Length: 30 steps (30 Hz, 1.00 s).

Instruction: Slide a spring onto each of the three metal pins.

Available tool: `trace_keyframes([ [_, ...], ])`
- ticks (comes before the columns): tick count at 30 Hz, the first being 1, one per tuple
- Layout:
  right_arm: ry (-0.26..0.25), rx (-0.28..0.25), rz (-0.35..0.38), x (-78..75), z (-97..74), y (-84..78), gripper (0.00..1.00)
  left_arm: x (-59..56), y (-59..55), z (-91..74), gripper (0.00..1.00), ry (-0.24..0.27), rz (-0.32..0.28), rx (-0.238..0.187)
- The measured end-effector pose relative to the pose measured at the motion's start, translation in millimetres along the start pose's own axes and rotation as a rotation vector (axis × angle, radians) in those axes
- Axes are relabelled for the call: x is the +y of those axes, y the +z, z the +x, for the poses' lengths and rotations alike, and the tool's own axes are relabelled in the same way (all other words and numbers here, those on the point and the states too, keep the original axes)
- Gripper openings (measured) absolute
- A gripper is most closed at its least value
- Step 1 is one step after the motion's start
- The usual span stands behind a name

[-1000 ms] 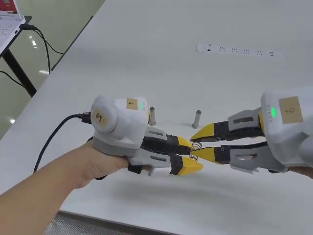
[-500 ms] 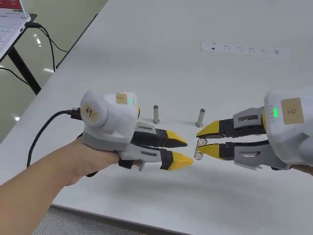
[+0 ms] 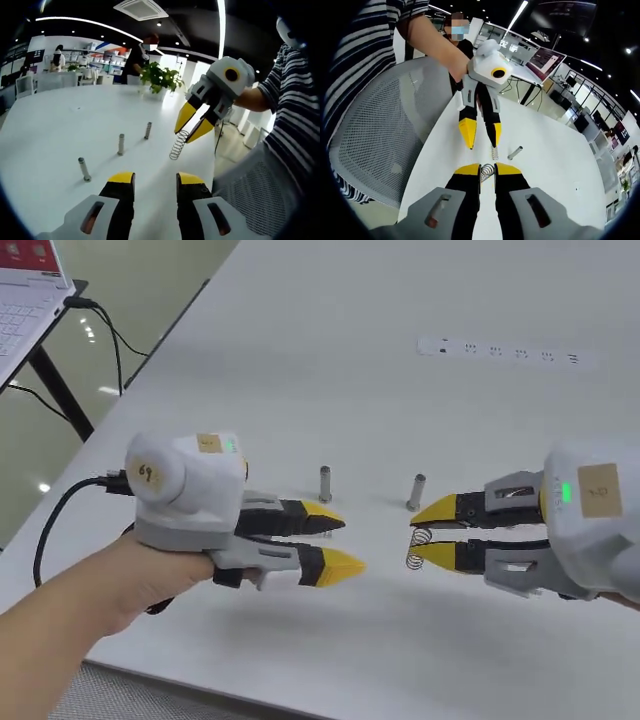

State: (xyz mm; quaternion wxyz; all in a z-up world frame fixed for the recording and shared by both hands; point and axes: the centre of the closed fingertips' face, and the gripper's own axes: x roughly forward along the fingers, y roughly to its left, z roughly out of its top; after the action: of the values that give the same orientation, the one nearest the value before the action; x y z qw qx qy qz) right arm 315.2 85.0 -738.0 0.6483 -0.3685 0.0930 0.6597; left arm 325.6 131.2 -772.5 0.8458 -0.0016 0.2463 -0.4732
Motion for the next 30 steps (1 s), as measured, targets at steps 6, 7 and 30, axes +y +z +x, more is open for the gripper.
trace_keyframes([
  [6,-0.017,0.006,-0.020,-2.7,0.4,-2.4,0.07,13.5,-2.2,-16.9,0.32,0.066,-0.047,-0.012],
  [7,-0.019,0.006,-0.024,-3.1,0.5,-2.6,0.07,17.3,-3.3,-20.6,0.34,0.083,-0.045,-0.013],
  [30,-0.061,0.022,-0.017,-22.4,0.9,-11.9,0.07,38.5,-9.5,-42.9,0.87,0.179,-0.098,-0.053],
])
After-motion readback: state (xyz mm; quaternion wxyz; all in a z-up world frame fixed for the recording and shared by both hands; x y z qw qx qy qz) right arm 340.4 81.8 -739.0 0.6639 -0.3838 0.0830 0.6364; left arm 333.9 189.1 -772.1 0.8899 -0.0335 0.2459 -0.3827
